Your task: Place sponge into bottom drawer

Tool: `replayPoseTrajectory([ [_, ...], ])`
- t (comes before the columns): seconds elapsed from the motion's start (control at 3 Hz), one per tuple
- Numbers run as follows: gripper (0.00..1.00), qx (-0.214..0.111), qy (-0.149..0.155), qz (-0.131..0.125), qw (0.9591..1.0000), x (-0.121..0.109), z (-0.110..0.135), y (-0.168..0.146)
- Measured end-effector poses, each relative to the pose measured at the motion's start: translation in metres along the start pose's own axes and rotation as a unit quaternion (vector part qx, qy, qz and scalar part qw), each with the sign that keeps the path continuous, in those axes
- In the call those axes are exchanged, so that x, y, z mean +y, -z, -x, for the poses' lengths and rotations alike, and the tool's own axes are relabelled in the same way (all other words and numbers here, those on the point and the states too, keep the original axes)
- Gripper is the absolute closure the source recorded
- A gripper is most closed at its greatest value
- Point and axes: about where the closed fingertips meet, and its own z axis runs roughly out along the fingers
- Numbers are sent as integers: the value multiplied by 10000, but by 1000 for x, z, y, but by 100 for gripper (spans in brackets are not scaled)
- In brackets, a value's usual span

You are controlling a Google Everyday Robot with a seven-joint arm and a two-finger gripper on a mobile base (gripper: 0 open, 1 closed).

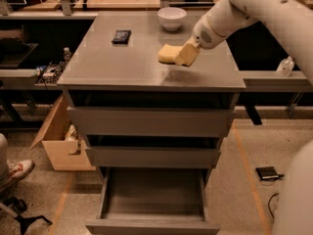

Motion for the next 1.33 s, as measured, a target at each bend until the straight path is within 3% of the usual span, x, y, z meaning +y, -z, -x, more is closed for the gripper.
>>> replayPoseTrajectory([
  [0.33,100,284,322,642,9970,62,-22,32],
  [0.67,100,280,321,638,9971,62,-22,32],
  [1.0,100,312,351,837,9954,69,-26,24],
  [1.33,100,383,710,1205,9894,103,-36,23],
])
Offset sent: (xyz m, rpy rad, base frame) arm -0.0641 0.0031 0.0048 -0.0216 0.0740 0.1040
